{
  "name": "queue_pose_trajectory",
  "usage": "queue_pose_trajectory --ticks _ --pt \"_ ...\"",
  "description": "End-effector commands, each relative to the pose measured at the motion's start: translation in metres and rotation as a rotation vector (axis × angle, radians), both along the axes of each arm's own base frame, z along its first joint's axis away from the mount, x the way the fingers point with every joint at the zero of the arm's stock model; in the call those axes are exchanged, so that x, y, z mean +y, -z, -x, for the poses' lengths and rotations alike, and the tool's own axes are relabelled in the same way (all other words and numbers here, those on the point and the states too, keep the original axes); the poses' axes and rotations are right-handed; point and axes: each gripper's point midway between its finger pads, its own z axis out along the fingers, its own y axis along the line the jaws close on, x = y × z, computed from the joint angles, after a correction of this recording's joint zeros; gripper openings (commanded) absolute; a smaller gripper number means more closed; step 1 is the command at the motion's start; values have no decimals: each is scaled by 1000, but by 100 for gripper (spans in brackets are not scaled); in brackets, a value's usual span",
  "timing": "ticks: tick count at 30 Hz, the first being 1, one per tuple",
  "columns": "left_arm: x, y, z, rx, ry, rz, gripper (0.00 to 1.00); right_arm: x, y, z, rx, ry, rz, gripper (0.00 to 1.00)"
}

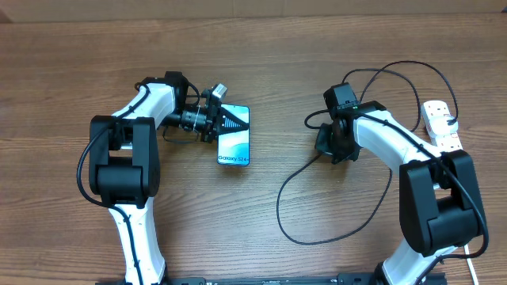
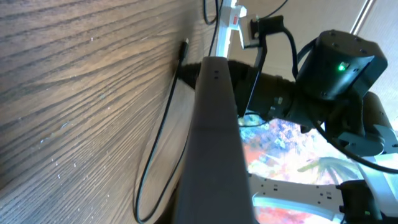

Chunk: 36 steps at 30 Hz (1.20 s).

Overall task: Plug charger to phone and switch on socket
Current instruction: 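Lower the right gripper and grasp the black USB-C plug behind its tip, then lift the cable plug with the right gripper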

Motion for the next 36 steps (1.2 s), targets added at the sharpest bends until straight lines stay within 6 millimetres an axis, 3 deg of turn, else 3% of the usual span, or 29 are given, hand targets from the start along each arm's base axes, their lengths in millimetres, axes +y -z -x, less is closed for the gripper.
queue_pose_trajectory --ticks 1,7,11,17,36 --pt "-5 -19 0 -8 -7 47 4 6 -7 -2 -19 -66 -22 42" --pt "-4 -18 0 -8 -6 40 4 -9 -7 -6 -33 108 43 47" --pt "-4 -18 0 -9 -6 40 4 -17 -6 -11 -62 193 79 41" --pt "-4 -18 0 -9 -6 40 4 -18 1 -6 -57 207 79 27" --pt "-4 -18 0 -9 -6 40 4 -19 -1 -17 -105 267 77 23"
